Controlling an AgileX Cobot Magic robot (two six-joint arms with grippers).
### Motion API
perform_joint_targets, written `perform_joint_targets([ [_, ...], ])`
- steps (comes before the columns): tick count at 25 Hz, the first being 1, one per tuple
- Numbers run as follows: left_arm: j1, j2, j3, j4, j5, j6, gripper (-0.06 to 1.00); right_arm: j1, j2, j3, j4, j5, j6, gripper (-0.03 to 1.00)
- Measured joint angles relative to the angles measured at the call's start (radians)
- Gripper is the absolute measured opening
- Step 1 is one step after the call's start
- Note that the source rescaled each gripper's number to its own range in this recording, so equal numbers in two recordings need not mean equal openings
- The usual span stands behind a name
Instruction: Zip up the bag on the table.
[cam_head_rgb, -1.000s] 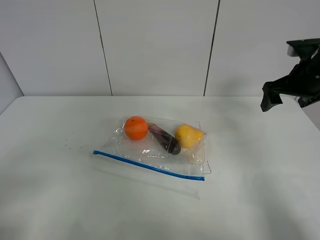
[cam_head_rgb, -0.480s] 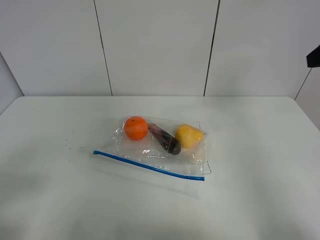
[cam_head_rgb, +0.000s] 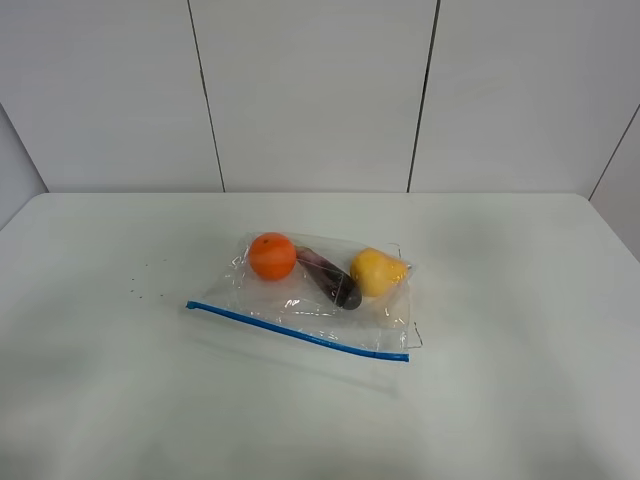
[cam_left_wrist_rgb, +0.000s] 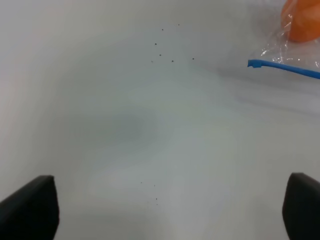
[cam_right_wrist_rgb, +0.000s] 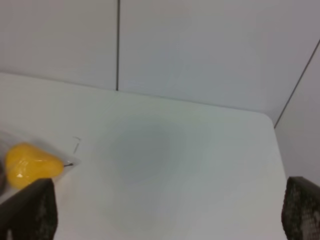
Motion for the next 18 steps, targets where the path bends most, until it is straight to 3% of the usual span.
perform_joint_targets([
  [5, 0.0, 0.0, 0.001, 0.0, 0.0, 0.0, 1.0, 0.0, -0.174, 0.112, 0.041, 0.037, 0.013, 1.0],
  [12, 0.0, 0.0, 0.001, 0.0, 0.0, 0.0, 1.0, 0.0, -0.272, 0.171, 0.049, 0.163, 0.054, 1.0],
  [18, 0.0, 0.0, 0.001, 0.0, 0.0, 0.0, 1.0, 0.0, -0.41, 0.185, 0.051, 0.137, 0.056, 1.0],
])
